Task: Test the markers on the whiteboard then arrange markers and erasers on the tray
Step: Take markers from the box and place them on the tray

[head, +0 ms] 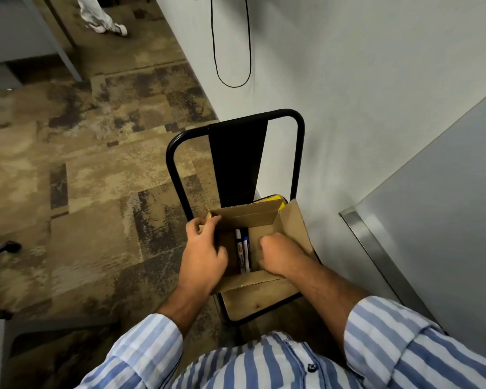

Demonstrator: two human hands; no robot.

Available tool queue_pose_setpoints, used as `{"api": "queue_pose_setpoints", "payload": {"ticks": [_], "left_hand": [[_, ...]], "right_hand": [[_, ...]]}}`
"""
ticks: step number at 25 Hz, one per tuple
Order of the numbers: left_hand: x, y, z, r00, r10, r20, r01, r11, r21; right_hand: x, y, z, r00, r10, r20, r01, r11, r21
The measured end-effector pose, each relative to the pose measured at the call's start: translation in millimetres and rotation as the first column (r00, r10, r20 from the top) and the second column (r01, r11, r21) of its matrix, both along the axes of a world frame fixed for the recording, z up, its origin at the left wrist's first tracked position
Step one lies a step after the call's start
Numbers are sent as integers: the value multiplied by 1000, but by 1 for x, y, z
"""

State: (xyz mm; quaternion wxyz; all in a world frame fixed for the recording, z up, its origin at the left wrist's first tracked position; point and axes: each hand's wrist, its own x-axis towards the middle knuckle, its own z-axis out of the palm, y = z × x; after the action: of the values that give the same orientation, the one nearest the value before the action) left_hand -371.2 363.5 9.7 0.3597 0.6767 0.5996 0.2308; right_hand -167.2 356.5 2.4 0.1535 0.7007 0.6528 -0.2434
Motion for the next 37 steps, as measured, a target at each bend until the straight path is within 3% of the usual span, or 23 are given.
{"api": "queue_pose_setpoints", "payload": {"ticks": [4,7,11,17,23,28,30,32,34,37], "left_hand": [[-5,-3,9,999,26,-37,-27,999,-20],[-10,-3,12,999,7,-36,-8,999,-32],[-19,0,11,1000,3,-1,-3,998,-62],[-25,3,9,1000,1,27,1,997,-75],[-25,5,9,1000,-12,21,14,998,-63],[-26,5,9,999,-40,6,41,995,-87],[-28,6,11,996,-52,-68,48,997,-59],[-30,11,13,966,-92,-243,120,987,104],[-33,17,15,871,-157,-466,300,920,252],[-30,25,21,674,-295,-677,536,826,173]], "right_hand": [[-22,20,-39,968,-215,-129,197,971,-137],[-41,31,-63,939,-322,-117,309,944,-116],[-52,38,-74,949,-316,5,315,946,-73],[-56,45,-76,939,-344,22,345,934,-92],[-78,55,-87,846,-488,-216,446,868,-218],[-90,59,-95,860,-463,-216,431,885,-178],[-92,60,-99,899,-408,-162,387,910,-148],[-93,57,-103,911,-377,-165,368,926,-86],[-92,55,-106,923,-340,-182,335,940,-57],[-89,57,-105,888,-389,-243,375,921,-105]]}}
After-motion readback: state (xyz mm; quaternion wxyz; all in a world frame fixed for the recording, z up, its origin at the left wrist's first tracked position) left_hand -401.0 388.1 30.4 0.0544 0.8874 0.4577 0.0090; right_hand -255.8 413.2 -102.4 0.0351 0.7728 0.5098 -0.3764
